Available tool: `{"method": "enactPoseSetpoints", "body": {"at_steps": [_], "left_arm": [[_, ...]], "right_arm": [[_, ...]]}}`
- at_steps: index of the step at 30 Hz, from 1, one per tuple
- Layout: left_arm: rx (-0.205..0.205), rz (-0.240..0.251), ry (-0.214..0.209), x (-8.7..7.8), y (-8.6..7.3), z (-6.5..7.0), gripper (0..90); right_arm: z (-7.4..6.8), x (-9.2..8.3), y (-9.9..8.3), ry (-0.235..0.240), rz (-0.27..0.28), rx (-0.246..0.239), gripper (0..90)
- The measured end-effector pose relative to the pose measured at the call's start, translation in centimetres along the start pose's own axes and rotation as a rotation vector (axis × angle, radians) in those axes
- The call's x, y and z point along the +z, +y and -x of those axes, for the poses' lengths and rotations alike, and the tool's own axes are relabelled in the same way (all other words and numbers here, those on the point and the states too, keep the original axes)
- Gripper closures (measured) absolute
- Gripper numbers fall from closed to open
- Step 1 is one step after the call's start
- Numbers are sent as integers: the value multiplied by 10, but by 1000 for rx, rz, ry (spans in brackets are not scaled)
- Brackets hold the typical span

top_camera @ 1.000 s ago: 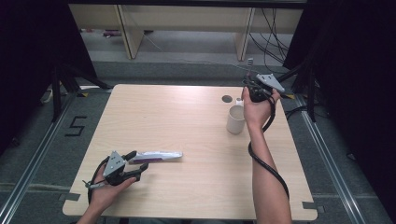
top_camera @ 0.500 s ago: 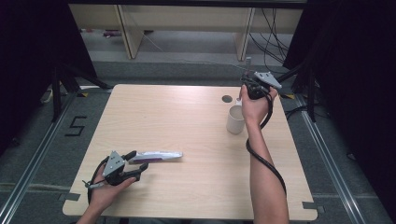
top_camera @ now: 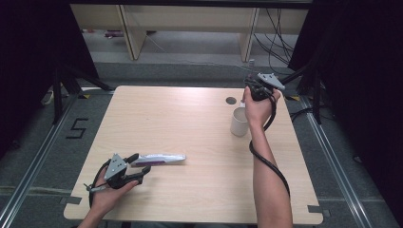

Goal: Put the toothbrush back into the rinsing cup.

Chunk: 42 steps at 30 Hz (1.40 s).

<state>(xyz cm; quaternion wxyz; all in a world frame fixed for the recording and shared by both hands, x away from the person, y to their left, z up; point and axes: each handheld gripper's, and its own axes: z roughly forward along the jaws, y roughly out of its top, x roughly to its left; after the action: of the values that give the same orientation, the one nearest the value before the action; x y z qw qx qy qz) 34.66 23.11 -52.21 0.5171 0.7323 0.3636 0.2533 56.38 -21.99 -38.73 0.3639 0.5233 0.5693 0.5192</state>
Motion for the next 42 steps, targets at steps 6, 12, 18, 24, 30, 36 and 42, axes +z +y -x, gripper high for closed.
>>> {"method": "enactPoseSetpoints", "body": {"at_steps": [6, 12, 18, 24, 30, 36, 42], "left_arm": [[-1, 2, -2, 0, 0, 0, 322], [0, 1, 0, 0, 0, 0, 322], [-1, 1, -2, 0, 0, 0, 322], [3, 0, 0, 0, 0, 0, 322], [1, 0, 1, 0, 0, 0, 322], [1, 0, 1, 0, 0, 0, 322], [1, 0, 1, 0, 0, 0, 322]], "right_arm": [[1, 3, -2, 0, -5, -2, 804], [2, 4, -3, 0, -38, -1, 802], [3, 4, -4, -14, -69, 2, 801], [4, 5, -5, -11, -104, -3, 800], [4, 7, -8, -4, -147, -23, 800], [3, 8, -11, -10, -200, -22, 799], [4, 10, -14, -10, -238, -45, 799]]}}
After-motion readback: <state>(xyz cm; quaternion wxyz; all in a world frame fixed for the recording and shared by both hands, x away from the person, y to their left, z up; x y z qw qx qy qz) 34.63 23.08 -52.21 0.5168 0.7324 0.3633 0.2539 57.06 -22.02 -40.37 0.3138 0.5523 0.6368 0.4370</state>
